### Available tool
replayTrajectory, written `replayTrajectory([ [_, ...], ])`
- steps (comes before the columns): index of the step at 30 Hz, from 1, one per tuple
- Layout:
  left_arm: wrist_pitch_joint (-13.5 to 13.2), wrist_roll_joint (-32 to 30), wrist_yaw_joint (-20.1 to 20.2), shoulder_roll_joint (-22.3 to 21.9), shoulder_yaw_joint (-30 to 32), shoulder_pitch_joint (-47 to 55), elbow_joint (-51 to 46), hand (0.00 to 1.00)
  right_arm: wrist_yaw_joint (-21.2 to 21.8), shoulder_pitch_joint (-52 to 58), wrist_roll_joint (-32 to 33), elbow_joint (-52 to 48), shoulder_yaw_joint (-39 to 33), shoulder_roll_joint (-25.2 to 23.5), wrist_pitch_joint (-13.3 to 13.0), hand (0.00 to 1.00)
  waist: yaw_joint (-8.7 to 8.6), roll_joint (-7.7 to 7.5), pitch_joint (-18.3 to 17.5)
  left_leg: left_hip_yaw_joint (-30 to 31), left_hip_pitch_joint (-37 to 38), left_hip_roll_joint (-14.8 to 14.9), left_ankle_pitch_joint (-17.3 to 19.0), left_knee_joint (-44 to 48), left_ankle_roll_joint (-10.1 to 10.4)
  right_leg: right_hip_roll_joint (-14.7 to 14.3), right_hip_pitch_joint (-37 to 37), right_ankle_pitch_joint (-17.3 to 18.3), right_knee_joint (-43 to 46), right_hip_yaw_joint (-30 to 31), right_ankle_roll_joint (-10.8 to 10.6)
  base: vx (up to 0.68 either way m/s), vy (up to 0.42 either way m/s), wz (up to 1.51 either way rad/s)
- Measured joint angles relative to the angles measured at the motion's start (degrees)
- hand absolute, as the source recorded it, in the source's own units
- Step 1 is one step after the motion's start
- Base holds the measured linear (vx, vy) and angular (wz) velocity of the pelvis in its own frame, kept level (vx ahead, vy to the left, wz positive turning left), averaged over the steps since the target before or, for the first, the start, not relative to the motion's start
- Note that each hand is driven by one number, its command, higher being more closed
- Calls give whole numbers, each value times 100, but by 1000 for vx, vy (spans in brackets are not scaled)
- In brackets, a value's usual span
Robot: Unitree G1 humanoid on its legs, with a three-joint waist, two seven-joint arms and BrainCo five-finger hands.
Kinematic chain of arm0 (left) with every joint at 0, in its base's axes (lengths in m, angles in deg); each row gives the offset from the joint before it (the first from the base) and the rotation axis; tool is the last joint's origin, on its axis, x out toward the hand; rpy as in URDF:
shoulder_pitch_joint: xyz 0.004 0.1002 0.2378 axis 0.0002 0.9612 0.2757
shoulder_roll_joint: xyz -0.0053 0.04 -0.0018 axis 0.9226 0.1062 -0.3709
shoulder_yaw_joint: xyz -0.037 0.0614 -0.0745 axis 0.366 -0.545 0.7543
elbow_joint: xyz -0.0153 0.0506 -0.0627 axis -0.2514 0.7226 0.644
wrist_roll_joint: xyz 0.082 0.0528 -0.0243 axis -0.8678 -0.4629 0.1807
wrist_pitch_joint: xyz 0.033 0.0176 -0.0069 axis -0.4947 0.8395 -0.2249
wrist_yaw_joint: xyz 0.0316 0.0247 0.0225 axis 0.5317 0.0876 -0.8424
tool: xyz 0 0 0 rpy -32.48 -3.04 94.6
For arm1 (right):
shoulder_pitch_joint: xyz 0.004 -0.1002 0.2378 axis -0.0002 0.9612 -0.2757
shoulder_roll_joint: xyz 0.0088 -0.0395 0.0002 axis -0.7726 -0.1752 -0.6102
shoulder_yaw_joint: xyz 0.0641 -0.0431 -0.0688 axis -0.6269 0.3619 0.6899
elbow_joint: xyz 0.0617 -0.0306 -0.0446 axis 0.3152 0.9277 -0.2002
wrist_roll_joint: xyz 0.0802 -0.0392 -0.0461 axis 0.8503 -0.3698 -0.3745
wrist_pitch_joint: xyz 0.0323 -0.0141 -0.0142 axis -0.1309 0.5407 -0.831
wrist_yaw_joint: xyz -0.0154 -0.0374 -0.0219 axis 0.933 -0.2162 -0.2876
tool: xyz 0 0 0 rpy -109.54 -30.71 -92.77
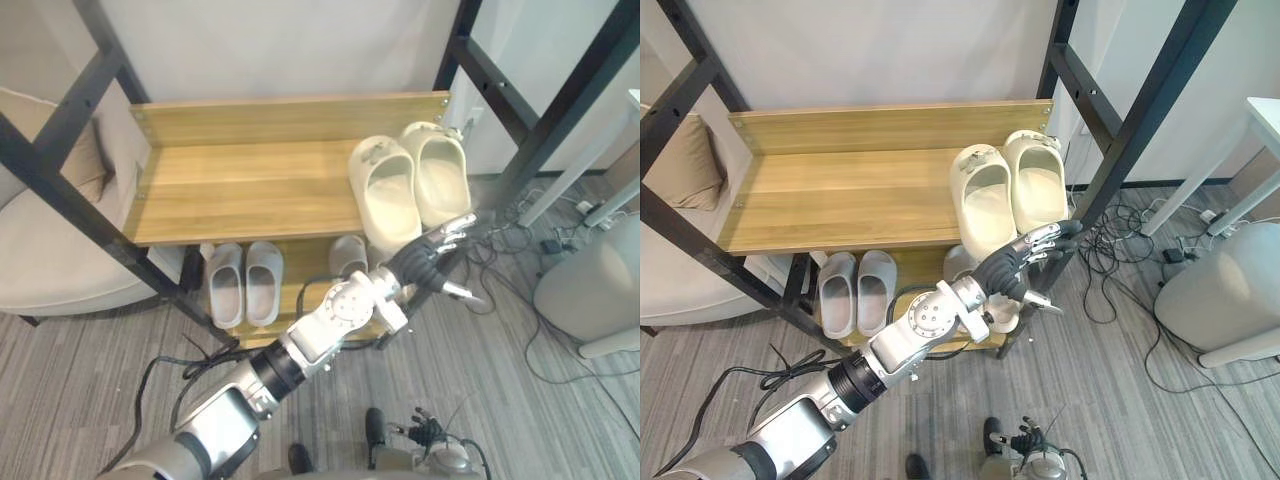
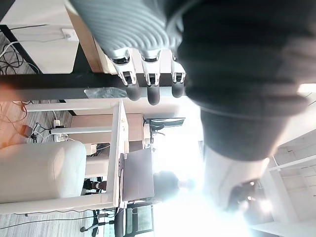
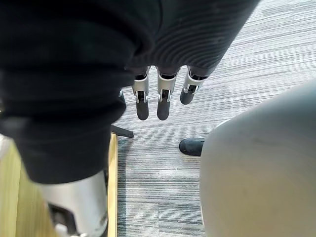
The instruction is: Organize the slippers on the shoe rack
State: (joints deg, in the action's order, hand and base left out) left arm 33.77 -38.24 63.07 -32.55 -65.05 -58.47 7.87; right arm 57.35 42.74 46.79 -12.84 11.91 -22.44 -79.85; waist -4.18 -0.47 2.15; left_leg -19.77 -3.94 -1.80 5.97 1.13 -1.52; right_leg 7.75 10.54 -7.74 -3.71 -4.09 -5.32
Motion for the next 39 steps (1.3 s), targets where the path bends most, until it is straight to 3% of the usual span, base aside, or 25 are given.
replayTrajectory([
  [14, 0, -116, -95, -287, 142, -220, 243, 0, -15, 149, -1, -200, -203, -32, -6, 0, 38, 54, -33, -20, -8, 6, 4, 15, 4, 5, 86, 77, 159, 8, 9, -2, 0, 0],
  [39, 13, -304, -68, -251, 202, 471, 864, 0, -35, 112, 0, -211, -123, -24, 2, 0, 88, 77, -46, 1, 5, 40, 37, 94, -1, -17, -22, 71, 84, -55, 41, 0, 0, 0],
])
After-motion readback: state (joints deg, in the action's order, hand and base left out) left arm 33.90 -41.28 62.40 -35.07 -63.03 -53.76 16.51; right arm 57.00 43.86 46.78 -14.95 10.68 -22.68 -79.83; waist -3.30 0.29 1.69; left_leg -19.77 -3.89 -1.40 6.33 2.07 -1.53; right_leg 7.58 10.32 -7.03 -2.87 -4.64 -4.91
